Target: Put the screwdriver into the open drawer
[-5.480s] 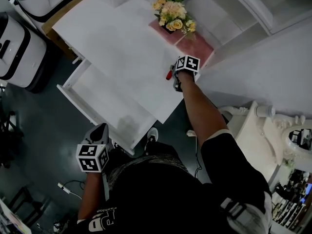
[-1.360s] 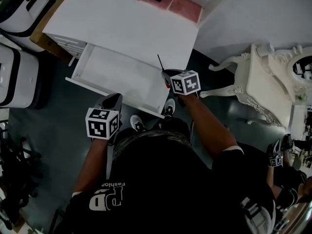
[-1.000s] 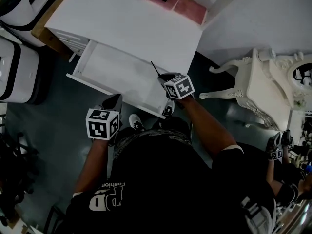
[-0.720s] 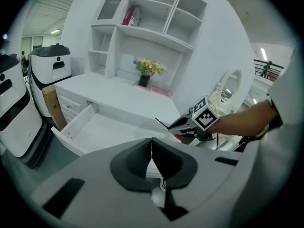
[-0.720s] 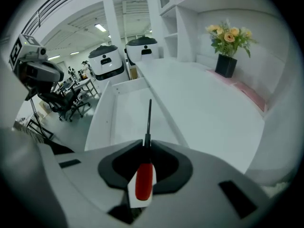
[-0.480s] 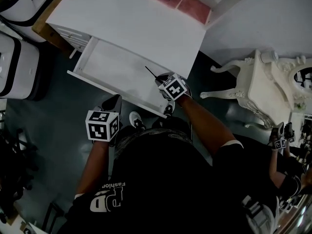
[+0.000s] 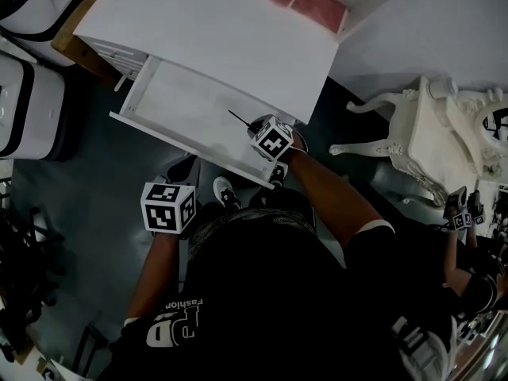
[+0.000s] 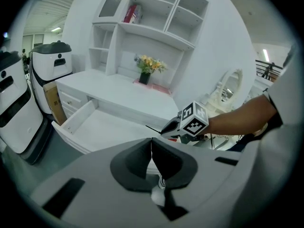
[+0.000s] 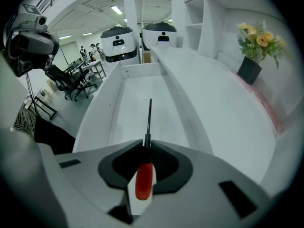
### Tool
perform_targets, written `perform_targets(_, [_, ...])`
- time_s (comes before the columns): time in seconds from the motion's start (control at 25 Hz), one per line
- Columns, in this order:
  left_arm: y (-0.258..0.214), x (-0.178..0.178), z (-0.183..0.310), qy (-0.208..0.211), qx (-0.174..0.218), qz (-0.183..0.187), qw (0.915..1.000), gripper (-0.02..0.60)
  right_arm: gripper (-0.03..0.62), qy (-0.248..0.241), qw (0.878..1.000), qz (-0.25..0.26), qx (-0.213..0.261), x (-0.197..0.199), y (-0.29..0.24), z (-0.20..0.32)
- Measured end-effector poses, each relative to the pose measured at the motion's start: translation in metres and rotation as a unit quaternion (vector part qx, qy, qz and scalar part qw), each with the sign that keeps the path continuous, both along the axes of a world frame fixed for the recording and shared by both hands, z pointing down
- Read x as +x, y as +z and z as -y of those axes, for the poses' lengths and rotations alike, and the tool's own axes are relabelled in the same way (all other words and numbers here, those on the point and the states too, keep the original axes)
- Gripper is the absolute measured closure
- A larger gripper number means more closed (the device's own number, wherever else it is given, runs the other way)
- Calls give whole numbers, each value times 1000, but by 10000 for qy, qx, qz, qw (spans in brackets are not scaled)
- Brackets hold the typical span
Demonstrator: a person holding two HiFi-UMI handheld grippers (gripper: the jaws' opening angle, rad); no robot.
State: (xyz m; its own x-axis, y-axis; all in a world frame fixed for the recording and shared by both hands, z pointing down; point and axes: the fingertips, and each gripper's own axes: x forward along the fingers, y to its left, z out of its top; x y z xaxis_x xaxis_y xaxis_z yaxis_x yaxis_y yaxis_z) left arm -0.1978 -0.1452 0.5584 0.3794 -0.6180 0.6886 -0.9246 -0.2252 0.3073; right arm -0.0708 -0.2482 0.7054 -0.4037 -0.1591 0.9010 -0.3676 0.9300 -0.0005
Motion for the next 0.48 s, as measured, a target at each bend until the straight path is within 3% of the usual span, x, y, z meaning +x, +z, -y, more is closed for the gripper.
perform_targets(0.48, [5, -19, -11, -293, -120, 26, 9995, 566, 533, -247, 9991, -290, -173, -19, 33, 2])
